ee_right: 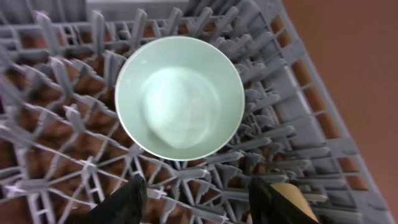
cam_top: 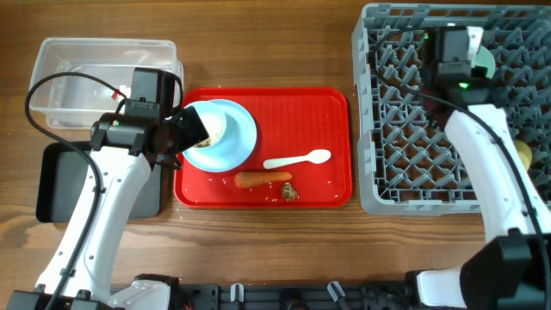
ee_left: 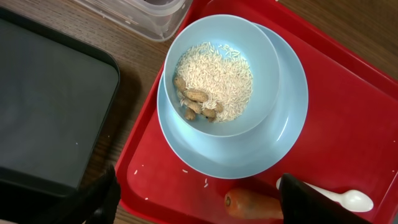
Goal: Sort waste into correct bins and load items into the dishwasher rack
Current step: 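Lower the mint-green bowl into the rack's back right and release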
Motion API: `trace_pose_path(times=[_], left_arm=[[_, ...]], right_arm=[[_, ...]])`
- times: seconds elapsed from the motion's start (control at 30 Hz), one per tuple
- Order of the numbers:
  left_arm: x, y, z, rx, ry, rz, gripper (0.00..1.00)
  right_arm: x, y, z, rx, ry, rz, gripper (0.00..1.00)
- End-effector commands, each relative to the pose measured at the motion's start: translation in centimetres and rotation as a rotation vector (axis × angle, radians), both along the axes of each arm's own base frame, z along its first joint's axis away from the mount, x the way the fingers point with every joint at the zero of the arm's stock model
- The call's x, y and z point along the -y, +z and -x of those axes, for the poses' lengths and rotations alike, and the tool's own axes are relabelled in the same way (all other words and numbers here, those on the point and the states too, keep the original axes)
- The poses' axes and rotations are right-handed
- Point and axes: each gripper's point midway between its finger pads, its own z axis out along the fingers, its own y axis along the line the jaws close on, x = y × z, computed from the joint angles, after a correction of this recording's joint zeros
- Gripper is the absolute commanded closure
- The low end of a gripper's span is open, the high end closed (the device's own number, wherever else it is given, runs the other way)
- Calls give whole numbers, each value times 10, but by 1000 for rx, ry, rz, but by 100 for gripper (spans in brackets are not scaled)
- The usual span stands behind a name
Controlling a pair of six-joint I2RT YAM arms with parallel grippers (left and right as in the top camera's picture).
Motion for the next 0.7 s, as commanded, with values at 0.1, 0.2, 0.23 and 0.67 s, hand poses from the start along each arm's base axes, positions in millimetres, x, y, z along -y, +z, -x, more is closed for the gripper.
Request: trace_pose_path(times=[0.1,0.2,0.23,0.67], left_arm=[[-4,6,-2,21,3,-11,16],[-4,6,-2,21,3,-11,16],[-4,6,-2,21,3,-12,16],[-4,6,-2,21,3,-11,16]], right_arm=[[20,19,-3,133,-14,-169,43],[45,20,-4,189,-79,-215,40],[54,20,-6,208,-99,-232,40],[89,-40,-19,164,-192,-353,40]])
